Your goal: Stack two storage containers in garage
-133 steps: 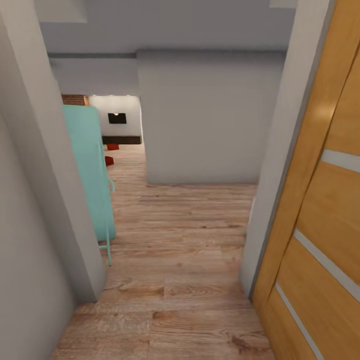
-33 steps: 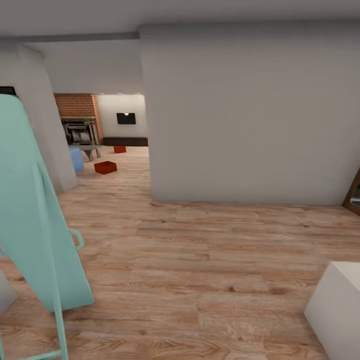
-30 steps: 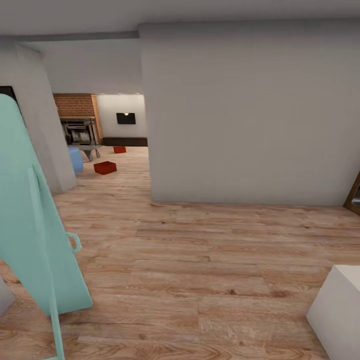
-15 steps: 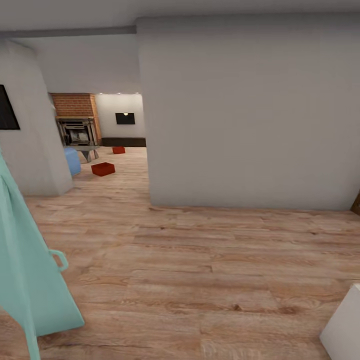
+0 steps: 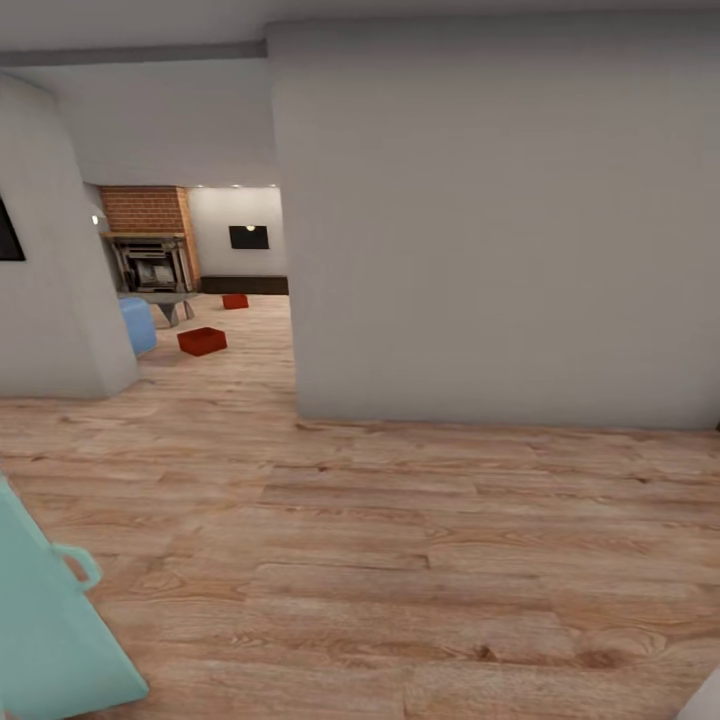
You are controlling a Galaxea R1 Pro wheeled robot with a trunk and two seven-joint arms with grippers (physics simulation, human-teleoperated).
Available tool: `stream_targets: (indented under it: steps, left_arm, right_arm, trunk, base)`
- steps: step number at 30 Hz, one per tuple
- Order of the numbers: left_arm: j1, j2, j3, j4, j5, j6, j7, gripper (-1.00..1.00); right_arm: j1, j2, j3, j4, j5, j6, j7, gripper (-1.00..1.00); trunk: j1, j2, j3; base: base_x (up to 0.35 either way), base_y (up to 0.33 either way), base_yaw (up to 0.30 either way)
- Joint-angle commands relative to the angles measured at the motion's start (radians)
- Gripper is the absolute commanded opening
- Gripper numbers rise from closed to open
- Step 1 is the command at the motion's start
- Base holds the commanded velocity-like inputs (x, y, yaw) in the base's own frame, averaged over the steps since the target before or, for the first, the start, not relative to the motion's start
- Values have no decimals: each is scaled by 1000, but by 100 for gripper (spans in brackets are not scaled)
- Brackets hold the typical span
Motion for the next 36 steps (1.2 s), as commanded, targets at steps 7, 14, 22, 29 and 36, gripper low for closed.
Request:
stream_targets:
  steps: [7,14,22,29,36]
  left_arm:
    - [-1,0,0,0,8,-2,0,100]
    - [0,0,0,0,8,-2,1,100]
    - [0,0,0,0,8,-2,0,100]
    - [-1,0,0,0,8,-2,1,100]
    - [0,0,0,0,8,-2,0,100]
  right_arm:
    - [-1,1,6,3,-12,-6,5,100]
    - [-1,1,7,3,-12,-6,5,100]
    - [-1,0,6,3,-12,-7,4,100]
    - [-1,0,6,3,-12,-7,4,100]
    - [-1,0,6,3,-12,-7,4,100]
  trunk:
    - [1,0,-1]
    - [1,0,-1]
    - [1,0,-1]
    - [1,0,-1]
    - [1,0,-1]
  base:
    - [321,0,0]
    - [321,0,0]
    - [320,0,100]
    - [321,0,263]
    - [320,0,270]
